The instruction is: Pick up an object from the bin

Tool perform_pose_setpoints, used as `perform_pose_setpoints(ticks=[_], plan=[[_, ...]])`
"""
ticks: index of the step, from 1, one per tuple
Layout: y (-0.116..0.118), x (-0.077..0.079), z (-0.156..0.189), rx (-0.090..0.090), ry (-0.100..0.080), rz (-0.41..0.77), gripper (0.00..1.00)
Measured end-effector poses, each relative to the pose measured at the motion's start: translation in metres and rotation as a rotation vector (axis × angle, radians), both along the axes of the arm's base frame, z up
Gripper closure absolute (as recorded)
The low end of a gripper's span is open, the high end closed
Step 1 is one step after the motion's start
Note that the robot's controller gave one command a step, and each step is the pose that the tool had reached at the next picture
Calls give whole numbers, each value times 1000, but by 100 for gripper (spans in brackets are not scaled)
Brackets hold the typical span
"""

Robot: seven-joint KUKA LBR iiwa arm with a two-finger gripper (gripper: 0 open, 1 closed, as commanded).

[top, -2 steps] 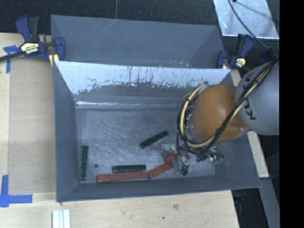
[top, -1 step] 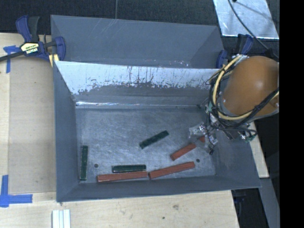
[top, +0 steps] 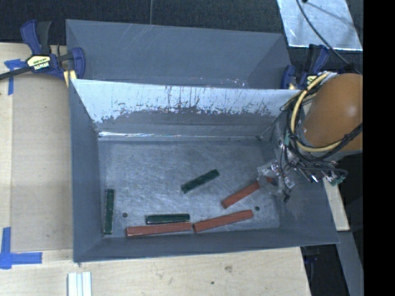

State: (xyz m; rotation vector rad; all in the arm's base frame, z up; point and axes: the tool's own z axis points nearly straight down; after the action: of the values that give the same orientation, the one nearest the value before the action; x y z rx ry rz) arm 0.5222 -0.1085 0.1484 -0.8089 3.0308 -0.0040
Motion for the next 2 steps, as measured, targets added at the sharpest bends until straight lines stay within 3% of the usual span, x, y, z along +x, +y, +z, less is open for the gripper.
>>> perform_pose_setpoints(ticks=[1,2], plan=[[2,0,0,1,0,2,0],[-30,-14,117,-2,-7,-53,0]])
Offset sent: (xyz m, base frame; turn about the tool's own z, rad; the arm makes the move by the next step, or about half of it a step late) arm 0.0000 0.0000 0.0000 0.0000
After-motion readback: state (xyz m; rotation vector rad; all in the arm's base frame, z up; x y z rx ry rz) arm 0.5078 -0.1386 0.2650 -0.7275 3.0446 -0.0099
